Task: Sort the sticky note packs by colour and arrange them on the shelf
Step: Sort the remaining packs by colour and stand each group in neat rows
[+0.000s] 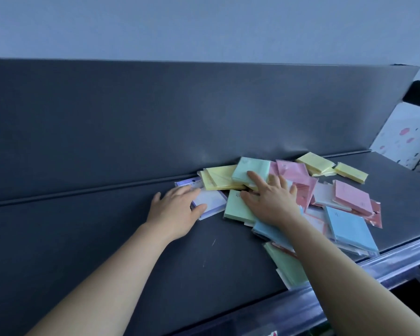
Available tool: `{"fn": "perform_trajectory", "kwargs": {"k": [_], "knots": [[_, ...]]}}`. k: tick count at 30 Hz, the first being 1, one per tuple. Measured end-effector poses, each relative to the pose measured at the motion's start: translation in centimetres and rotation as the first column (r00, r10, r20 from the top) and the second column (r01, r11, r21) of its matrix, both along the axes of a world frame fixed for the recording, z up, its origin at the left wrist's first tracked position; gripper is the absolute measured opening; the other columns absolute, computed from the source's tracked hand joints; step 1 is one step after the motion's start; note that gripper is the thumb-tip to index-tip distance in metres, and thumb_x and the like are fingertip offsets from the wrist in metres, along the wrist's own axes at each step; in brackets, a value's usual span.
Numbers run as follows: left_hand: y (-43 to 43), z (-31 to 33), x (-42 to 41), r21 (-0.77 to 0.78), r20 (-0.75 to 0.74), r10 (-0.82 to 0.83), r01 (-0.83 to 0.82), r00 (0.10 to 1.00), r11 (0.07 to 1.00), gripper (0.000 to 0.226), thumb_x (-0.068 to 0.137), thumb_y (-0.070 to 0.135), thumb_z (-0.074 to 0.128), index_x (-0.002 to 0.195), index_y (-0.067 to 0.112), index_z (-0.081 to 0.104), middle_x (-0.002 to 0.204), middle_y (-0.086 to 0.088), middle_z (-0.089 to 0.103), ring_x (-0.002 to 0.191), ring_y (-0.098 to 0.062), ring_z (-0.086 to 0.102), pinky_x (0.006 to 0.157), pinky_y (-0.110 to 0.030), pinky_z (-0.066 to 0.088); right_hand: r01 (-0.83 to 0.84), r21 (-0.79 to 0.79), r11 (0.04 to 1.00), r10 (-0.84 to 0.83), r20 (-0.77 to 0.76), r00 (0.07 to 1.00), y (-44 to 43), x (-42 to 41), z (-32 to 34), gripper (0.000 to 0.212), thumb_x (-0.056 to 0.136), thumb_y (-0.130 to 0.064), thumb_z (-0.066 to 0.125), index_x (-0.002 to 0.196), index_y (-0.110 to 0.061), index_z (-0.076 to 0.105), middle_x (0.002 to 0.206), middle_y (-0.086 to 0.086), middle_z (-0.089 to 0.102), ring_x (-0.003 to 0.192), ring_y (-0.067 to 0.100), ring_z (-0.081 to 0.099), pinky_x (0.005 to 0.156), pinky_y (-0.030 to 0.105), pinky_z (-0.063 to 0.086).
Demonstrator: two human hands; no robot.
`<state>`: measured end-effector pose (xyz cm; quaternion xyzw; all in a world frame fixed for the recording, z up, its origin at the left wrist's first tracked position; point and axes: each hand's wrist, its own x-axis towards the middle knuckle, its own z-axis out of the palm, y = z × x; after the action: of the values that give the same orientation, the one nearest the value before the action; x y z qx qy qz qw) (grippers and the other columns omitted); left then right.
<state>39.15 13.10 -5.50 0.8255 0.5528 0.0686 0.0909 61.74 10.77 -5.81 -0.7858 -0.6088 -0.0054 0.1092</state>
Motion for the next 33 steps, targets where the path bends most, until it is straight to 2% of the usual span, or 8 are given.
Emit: {"fn": "perform_trajectory", "kwargs": {"k": [6,10,15,19,22,24,29,33], "knots": [[-2.2,0.6,-7.2,0.022,-0.007,0.119,-0.119,0.993,0.993,0.049,0.094,0.057,0.039,0.137,0.033,0.042,0.146,0.014,0.042,0.134,-0.013,0.037,0.108,-0.04,0.024,-0.249,0.026,0.968,0.25,-0.163,0.954,-0.3,-7.3,-0.2,0.056,0.092,-0.056,0.039,0.145,-0.045,0.024,0.136,0.004,0.044,0.133,0.023,0.031,0.114,0.048,0.017],[-4.0,1.1,-12.8,-0.019,0.0,0.207,-0.207,0.978,0.978,0.064,0.088,0.064,0.046,0.143,0.031,0.037,0.15,0.013,0.038,0.137,-0.012,0.035,0.112,-0.039,0.024,-0.379,0.052,0.924,0.38,-0.239,0.894,-0.3,-11.5,0.0,0.054,0.093,-0.053,0.043,0.144,-0.045,0.027,0.138,0.001,0.042,0.133,0.022,0.031,0.115,0.044,0.016],[-5.0,2.2,-17.3,-0.025,0.145,0.339,-0.339,0.93,0.941,0.049,0.091,0.047,0.056,0.133,0.023,0.05,0.134,0.004,0.055,0.121,-0.019,0.051,0.095,-0.032,0.042,-0.482,0.069,0.874,0.475,-0.335,0.814,-0.2,-15.1,0.3,0.052,0.09,-0.05,0.05,0.139,-0.046,0.034,0.132,-0.004,0.049,0.129,0.016,0.037,0.113,0.039,0.02],[-3.0,3.2,-17.4,-0.046,0.228,0.41,-0.41,0.883,0.911,0.049,0.098,0.041,0.045,0.133,0.007,0.044,0.136,-0.01,0.051,0.123,-0.028,0.046,0.095,-0.037,0.04,-0.411,0.063,0.909,0.384,-0.509,0.771,0.0,-15.9,1.5,0.05,0.087,-0.034,0.063,0.132,-0.041,0.044,0.096,-0.014,0.053,0.097,0.011,0.044,0.085,0.023,0.032],[-1.1,3.4,-16.3,-0.151,0.187,0.395,-0.371,0.899,0.916,0.056,0.098,0.047,0.043,0.138,0.007,0.038,0.139,-0.01,0.047,0.127,-0.028,0.043,0.099,-0.037,0.04,-0.344,0.051,0.938,0.313,-0.555,0.771,0.6,-15.6,1.9,0.06,0.077,-0.035,0.074,0.131,-0.036,0.047,0.115,-0.013,0.058,0.107,0.015,0.052,0.095,0.033,0.042],[-0.2,3.3,-15.8,-0.188,0.169,0.384,-0.352,0.908,0.917,0.059,0.094,0.047,0.051,0.138,0.009,0.04,0.14,-0.008,0.047,0.126,-0.027,0.044,0.102,-0.039,0.04,-0.306,0.058,0.95,0.287,-0.544,0.788,1.0,-15.4,1.8,0.056,0.076,-0.033,0.075,0.126,-0.031,0.05,0.113,-0.011,0.061,0.108,0.017,0.055,0.097,0.037,0.043],[0.8,2.8,-16.4,-0.222,0.326,0.399,-0.34,0.857,0.914,0.05,0.077,0.044,0.073,0.113,0.014,0.058,0.114,0.0,0.061,0.094,-0.021,0.061,0.077,-0.034,0.052,-0.182,0.075,0.98,0.193,-0.54,0.819,1.7,-14.9,1.6,0.053,0.084,-0.017,0.062,0.134,-0.017,0.043,0.117,0.0,0.058,0.094,0.021,0.055,0.065,0.027,0.042],[0.6,3.6,-17.6,-0.17,0.43,0.401,-0.364,0.809,0.916,0.05,0.079,0.038,0.075,0.121,0.021,0.054,0.116,0.007,0.056,0.099,-0.018,0.057,0.075,-0.032,0.047,-0.14,0.12,0.983,0.184,-0.576,0.796,2.1,-15.2,1.8,0.055,0.084,-0.021,0.063,0.134,-0.018,0.04,0.126,-0.001,0.052,0.097,0.024,0.056,0.052,0.024,0.043]]}}
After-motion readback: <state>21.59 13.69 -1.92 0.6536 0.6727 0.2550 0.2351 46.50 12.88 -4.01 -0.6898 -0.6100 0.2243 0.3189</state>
